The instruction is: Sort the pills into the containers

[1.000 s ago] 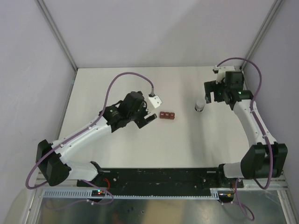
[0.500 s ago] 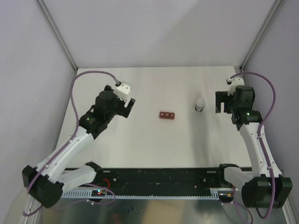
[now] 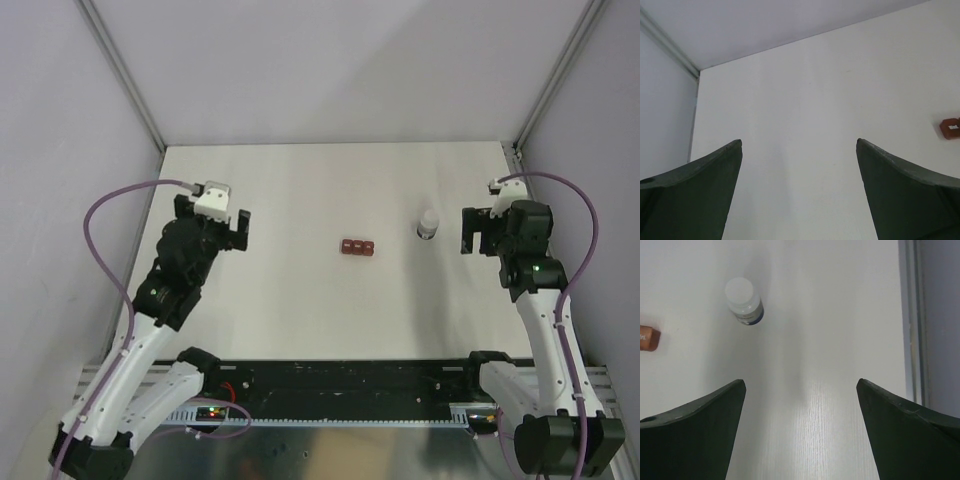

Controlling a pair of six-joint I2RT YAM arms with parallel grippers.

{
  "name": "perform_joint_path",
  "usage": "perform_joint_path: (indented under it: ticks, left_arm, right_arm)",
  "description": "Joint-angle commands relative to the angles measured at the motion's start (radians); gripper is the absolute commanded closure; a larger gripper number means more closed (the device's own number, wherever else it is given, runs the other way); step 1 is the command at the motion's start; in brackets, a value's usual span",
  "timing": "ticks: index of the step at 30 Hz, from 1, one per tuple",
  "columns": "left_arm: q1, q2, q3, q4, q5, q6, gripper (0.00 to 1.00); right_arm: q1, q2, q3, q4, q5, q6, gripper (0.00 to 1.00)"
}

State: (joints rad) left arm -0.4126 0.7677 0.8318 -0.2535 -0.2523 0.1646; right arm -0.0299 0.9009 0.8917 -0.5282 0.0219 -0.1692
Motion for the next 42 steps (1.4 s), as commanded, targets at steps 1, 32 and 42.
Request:
perform_joint_path:
  ticks: [1, 32, 42]
  left_arm:
    - [0.073, -0.080, -0.051, 0.033, -0.009, -0.059, 0.02]
    - [0.127, -0.360, -0.363, 0.249, -0.120, -0.204, 0.02]
    - [0.127, -0.361, -0.369, 0.245, -0.101, -0.201, 0.02]
  right_arm:
    - [-0.008, -0.050, 0.003, -0.018, -0.087, 0.024, 0.01]
    - [-0.033, -0.183, -0.066, 0.010, -0.092, -0.021, 0.01]
    - [-0.034, -0.190, -0.065, 0.012, -0.077, -0.016, 0.01]
